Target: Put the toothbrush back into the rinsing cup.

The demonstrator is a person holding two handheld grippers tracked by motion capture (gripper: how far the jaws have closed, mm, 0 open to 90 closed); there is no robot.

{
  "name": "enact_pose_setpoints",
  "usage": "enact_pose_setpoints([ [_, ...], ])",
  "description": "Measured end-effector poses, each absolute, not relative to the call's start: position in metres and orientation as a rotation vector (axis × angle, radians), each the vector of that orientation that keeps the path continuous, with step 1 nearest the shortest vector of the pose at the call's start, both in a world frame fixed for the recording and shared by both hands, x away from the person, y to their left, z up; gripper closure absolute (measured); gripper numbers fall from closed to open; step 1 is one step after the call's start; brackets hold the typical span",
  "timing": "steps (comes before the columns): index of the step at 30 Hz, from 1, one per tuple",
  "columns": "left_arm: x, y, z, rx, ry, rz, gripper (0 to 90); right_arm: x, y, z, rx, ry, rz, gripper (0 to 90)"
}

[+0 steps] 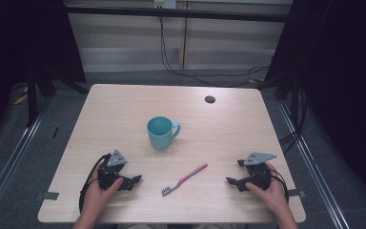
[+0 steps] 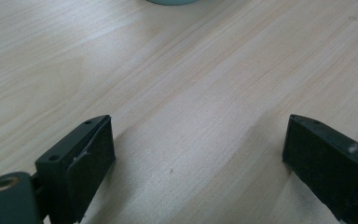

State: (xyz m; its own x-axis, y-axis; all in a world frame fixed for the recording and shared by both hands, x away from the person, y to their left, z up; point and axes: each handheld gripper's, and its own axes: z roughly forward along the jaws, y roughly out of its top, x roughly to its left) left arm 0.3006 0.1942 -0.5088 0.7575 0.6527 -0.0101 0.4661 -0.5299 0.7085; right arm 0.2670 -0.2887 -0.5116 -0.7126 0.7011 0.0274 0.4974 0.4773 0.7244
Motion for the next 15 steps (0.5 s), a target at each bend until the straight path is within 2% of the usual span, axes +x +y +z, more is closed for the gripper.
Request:
enact_pose_setpoints([
  [8,0.301,0.194,-0.509,2.229,0.833,0.333,8.6,0.267,-0.288,-0.512,1.041,2.446,1.070,13.8],
  [15,0.301,0.194,-0.509,2.230,0.832,0.332,8.5,0.280,-0.281,-0.502,1.004,2.534,0.999,18.7],
])
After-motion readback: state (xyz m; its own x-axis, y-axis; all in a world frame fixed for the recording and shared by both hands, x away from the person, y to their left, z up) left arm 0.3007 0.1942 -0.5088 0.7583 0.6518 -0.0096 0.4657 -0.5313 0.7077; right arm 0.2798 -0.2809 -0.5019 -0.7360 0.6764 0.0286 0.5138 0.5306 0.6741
